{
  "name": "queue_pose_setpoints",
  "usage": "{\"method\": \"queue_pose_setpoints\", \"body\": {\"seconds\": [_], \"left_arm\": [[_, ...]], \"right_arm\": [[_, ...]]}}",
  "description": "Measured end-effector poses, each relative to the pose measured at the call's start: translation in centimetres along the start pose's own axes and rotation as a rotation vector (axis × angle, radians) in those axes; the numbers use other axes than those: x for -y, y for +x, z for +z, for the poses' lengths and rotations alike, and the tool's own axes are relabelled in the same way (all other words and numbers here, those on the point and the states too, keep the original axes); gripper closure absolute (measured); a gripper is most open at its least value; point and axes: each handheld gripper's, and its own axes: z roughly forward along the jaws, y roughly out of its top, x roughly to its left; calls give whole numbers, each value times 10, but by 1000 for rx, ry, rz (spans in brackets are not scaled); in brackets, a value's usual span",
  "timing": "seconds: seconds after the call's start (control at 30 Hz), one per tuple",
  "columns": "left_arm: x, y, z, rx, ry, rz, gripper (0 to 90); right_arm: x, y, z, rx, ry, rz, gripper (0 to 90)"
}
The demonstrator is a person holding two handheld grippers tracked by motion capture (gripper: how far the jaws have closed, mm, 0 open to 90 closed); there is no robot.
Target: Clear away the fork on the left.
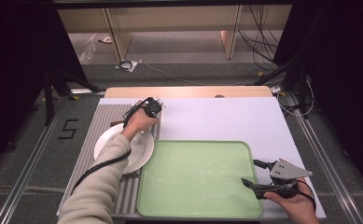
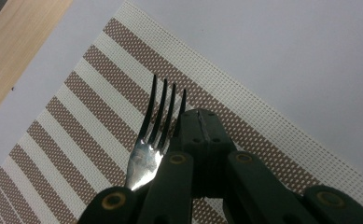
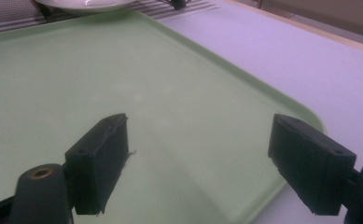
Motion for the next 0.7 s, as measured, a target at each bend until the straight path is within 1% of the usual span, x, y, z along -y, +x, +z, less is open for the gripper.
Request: {"method": "queue_pose_setpoints", "body": {"seconds": [0.07, 0.1, 0.17, 0.23, 0.27, 0.3, 0.33, 0.4, 0.47, 0.5, 0.53, 0.63, 0.67, 0.7], "left_arm": [[1, 1, -1, 4, -6, 0, 899], [2, 2, -2, 9, -17, 1, 898], [5, 5, -9, 17, -46, -4, 853], [8, 12, -19, 3, -68, -5, 806], [8, 12, -19, 3, -68, -5, 797], [13, 20, -29, -14, -79, -10, 771], [16, 25, -33, -20, -74, -6, 750], [25, 36, -37, -36, -66, -11, 678], [34, 47, -38, -35, -61, -11, 594], [40, 53, -37, -27, -55, -7, 569], [43, 56, -36, -22, -49, -7, 542], [54, 65, -34, -10, -26, -3, 533], [54, 65, -34, -10, -26, -3, 537], [59, 69, -31, -4, -18, -3, 543]], "right_arm": [[0, 0, 0, -1, 2, -1, 211], [0, 0, 0, -1, 2, 0, 211], [0, 0, 0, 0, 0, 0, 211], [0, 0, 0, 0, 0, 1, 211], [0, 0, 0, 0, 0, 1, 211], [0, 0, 0, 0, 1, 2, 211], [0, 0, 0, -1, 2, 2, 211], [0, 0, 1, -3, 1, -1, 211], [0, 0, 0, 2, 12, -4, 211], [0, 0, 1, 0, 5, -3, 211], [-1, 0, 0, 2, 13, -6, 211], [0, 0, 2, -3, 7, 2, 211], [0, 0, 2, -3, 7, 2, 211], [0, 0, 2, -3, 8, 3, 211]]}}
